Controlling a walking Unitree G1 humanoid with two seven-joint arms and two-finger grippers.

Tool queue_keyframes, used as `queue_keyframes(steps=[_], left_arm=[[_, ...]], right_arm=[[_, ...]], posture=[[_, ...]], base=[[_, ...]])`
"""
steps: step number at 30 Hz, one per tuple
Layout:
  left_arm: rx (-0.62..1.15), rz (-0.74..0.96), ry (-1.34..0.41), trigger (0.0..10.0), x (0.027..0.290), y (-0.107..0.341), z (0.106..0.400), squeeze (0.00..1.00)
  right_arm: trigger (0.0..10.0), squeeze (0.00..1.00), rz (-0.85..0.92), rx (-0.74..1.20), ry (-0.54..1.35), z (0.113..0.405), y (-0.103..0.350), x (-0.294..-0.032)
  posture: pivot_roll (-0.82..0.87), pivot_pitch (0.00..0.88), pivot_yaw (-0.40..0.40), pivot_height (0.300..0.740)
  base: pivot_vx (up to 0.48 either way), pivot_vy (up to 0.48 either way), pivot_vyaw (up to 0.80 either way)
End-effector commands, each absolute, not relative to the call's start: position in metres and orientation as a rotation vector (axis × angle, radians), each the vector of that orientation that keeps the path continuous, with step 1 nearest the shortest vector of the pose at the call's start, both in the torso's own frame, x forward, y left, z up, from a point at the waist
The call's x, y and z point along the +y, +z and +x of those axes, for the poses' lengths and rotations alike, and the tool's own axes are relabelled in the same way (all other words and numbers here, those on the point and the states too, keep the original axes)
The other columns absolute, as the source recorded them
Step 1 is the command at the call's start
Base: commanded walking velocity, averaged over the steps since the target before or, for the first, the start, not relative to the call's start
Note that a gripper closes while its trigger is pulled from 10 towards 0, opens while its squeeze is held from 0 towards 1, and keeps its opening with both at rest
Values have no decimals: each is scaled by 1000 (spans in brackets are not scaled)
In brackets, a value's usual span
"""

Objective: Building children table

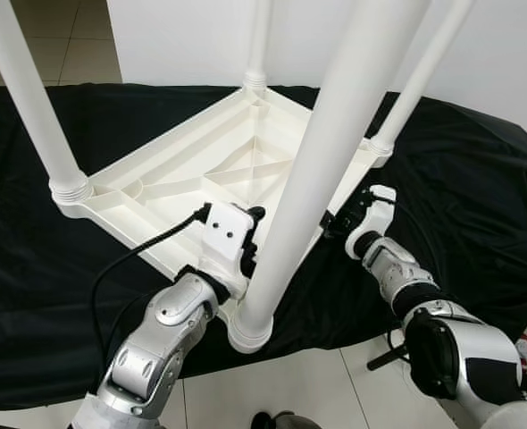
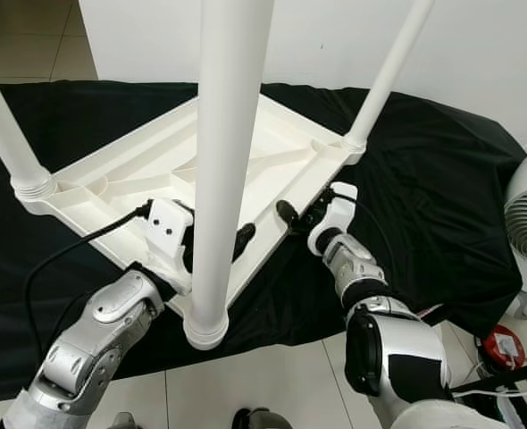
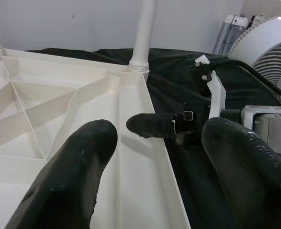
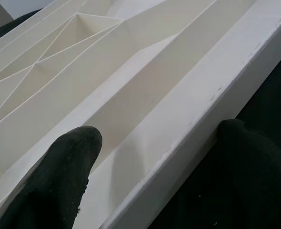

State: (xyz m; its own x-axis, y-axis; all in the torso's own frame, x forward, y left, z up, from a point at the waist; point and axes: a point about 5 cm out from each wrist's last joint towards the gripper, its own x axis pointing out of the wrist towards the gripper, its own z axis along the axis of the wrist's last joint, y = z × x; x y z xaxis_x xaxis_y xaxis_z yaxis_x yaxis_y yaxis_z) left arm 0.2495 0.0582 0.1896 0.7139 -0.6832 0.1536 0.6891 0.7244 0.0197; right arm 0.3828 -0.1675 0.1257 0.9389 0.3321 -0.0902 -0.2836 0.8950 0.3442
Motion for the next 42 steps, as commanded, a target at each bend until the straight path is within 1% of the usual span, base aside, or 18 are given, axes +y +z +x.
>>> queue_keyframes(steps=[1, 2, 8, 10, 15, 16, 20, 23, 25, 26, 29, 31, 32, 34, 36, 39, 40, 42], left_arm=[[-157, -41, -900, 10000, 47, 194, 241, 0], [-153, -43, -896, 10000, 47, 194, 241, 0], [-149, -19, -878, 10000, 49, 192, 243, 0], [-115, 52, -790, 10000, 55, 180, 254, 0], [-43, 79, -713, 10000, 61, 167, 271, 0], [-46, 97, -698, 10000, 61, 167, 279, 0], [-54, 111, -689, 10000, 62, 167, 284, 0], [-71, 141, -681, 10000, 62, 175, 303, 0], [-71, 141, -681, 10000, 62, 175, 303, 0], [-84, 146, -684, 10000, 65, 181, 311, 0], [-99, 161, -688, 10000, 70, 187, 318, 0], [-130, 203, -729, 10000, 83, 194, 324, 0], [-130, 203, -729, 10000, 83, 194, 324, 0], [-152, 204, -816, 10000, 96, 198, 320, 0], [-157, 212, -850, 10000, 102, 199, 319, 0], [-157, 212, -850, 10000, 102, 199, 319, 0], [-151, 215, -872, 10000, 107, 198, 318, 0], [-137, 238, -912, 10000, 121, 196, 316, 0]], right_arm=[[10000, 0, 332, 112, 303, 388, 136, -165], [10000, 0, 332, 78, 243, 389, 139, -172], [10000, 0, 326, 29, 168, 389, 142, -181], [10000, 0, 284, -51, 140, 380, 139, -188], [10000, 0, 221, -111, 192, 363, 127, -183], [10000, 0, 193, -117, 214, 355, 123, -180], [10000, 0, 177, -119, 227, 351, 120, -178], [10000, 0, 174, -156, 291, 336, 119, -172], [10000, 0, 174, -156, 291, 336, 119, -172], [10000, 0, 174, -174, 324, 328, 121, -171], [10000, 0, 166, -182, 349, 321, 122, -174], [10000, 0, 121, -192, 370, 311, 124, -183], [10000, 0, 121, -192, 370, 311, 124, -183], [10000, 0, 104, -191, 391, 303, 127, -188], [10000, 0, 98, -187, 401, 300, 128, -189], [10000, 0, 98, -187, 401, 300, 128, -189], [10000, 0, 97, -185, 415, 298, 128, -189], [10000, 0, 68, -175, 545, 288, 133, -177]], posture=[[95, 92, -95, 740], [95, 92, -95, 740], [103, 95, -99, 740], [113, 96, -103, 740], [100, 97, -99, 740], [95, 96, -95, 740], [92, 97, -92, 740], [64, 97, -72, 740], [64, 97, -72, 740], [55, 96, -63, 740], [49, 96, -59, 740], [45, 97, -54, 740], [45, 97, -54, 740], [43, 98, -55, 740], [43, 98, -55, 740], [43, 98, -55, 740], [48, 97, -58, 740], [52, 95, -62, 740]], base=[[0, 0, 0], [0, 0, 0], [0, 0, 0], [0, 0, 0], [0, 0, 0], [0, 0, 0], [0, 0, 0], [0, 0, 0], [0, 0, 0], [0, 0, 0], [0, 0, 0], [0, 0, 0], [0, 0, 0], [0, 0, 0], [0, 0, 0], [0, 0, 0], [0, 0, 0], [0, 0, 0]])
